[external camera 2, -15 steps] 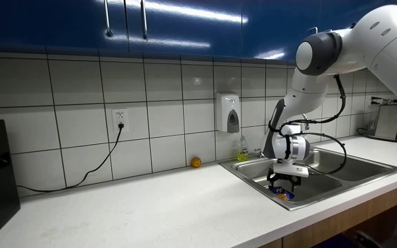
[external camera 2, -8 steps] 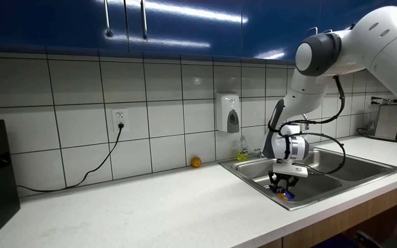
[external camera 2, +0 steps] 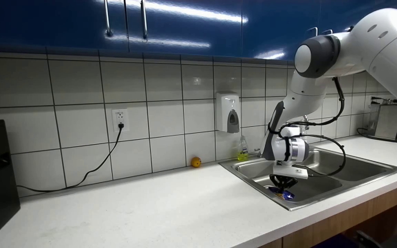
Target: Pick up the blue object from the sink and put it on the counter
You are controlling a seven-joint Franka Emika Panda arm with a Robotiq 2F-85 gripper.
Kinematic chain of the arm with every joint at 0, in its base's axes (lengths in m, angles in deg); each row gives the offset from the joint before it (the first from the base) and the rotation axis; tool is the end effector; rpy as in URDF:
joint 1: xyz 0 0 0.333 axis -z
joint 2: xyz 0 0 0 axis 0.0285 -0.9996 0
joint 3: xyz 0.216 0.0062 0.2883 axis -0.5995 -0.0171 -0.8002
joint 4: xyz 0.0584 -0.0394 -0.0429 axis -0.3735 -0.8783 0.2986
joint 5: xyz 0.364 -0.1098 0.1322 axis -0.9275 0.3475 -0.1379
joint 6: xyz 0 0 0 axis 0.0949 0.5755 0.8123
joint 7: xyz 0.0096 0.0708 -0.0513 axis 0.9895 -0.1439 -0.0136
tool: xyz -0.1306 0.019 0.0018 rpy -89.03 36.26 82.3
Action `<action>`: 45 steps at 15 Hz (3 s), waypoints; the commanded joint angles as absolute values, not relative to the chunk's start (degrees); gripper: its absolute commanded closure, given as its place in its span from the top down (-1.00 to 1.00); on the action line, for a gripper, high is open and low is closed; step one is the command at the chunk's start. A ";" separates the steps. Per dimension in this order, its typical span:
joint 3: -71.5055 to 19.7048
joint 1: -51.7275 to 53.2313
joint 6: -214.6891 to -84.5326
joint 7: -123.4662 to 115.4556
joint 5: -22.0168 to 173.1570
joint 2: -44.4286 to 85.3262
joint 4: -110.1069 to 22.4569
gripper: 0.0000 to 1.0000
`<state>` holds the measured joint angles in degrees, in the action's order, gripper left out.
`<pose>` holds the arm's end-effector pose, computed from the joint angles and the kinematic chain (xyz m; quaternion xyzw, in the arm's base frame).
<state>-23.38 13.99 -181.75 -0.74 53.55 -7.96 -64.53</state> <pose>0.6024 -0.2236 0.0821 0.9473 -0.3093 0.0836 0.0001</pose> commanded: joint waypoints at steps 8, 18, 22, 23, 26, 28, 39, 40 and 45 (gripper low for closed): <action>-24.42 14.87 -183.79 -2.64 55.38 -7.54 -64.88 -1.00; -23.76 13.72 -182.38 -2.42 56.44 3.16 -69.59 -1.00; -23.01 12.92 -181.36 -2.16 57.99 11.26 -74.57 -1.00; -22.70 12.71 -181.05 -2.22 58.49 13.43 -75.95 -1.00; -22.45 12.67 -178.79 -1.44 60.03 21.08 -80.51 -1.00; -22.54 12.74 -175.57 -0.49 61.25 26.11 -83.26 -1.00; -24.14 7.99 -161.58 10.32 67.88 45.12 -97.93 -1.00; -24.50 7.27 -161.78 10.17 69.09 45.71 -99.16 -1.00; -27.36 3.93 -163.66 8.23 73.77 46.46 -103.44 -1.00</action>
